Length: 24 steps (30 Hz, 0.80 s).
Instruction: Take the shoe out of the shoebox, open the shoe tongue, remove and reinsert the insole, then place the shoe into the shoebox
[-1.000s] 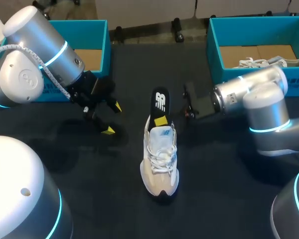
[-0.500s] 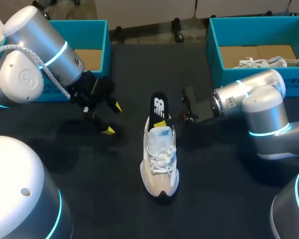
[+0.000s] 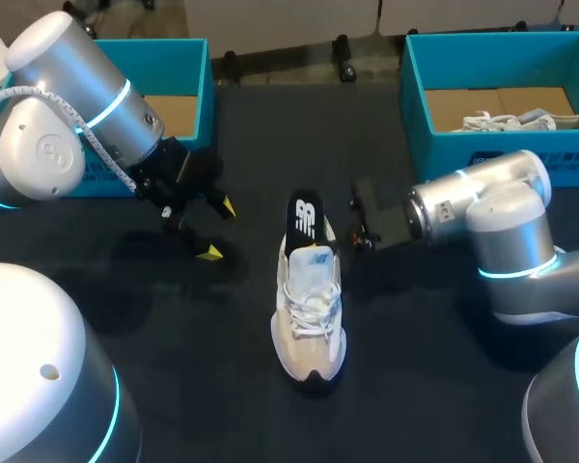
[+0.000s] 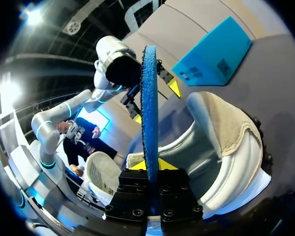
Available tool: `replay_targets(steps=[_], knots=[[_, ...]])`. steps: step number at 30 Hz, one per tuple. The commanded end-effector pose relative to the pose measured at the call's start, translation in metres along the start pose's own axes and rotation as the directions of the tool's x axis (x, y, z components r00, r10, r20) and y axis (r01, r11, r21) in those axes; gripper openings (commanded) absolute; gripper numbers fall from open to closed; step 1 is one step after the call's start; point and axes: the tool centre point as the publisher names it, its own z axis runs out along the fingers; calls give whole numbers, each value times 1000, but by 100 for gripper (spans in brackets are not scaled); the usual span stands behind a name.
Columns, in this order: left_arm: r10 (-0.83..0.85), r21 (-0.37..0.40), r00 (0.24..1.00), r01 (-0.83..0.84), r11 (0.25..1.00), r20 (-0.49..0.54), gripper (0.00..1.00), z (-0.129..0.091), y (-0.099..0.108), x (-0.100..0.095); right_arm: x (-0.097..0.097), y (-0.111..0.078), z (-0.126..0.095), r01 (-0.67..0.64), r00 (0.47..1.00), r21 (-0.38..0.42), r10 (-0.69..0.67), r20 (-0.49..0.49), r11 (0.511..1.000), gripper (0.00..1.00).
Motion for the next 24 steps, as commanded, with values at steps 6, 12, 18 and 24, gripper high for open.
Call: replay_targets(steps=[6, 12, 18, 24], knots=[[1, -2, 1000, -1, 1000, 3, 100, 0, 0, 1, 1, 14, -10, 20, 999, 22, -21, 31, 1000, 19], [1, -2, 1000, -1, 1000, 3, 100, 0, 0, 1, -2, 24, -18, 38, 998, 32, -39, 45, 999, 18], [1, -2, 1000, -1, 1000, 3, 100, 0, 0, 1, -4, 26, -21, 42, 998, 33, -43, 48, 999, 15], [1, -2, 1000, -1, 1000, 3, 100, 0, 0, 1, -4, 19, -14, 25, 999, 30, -26, 34, 999, 0]])
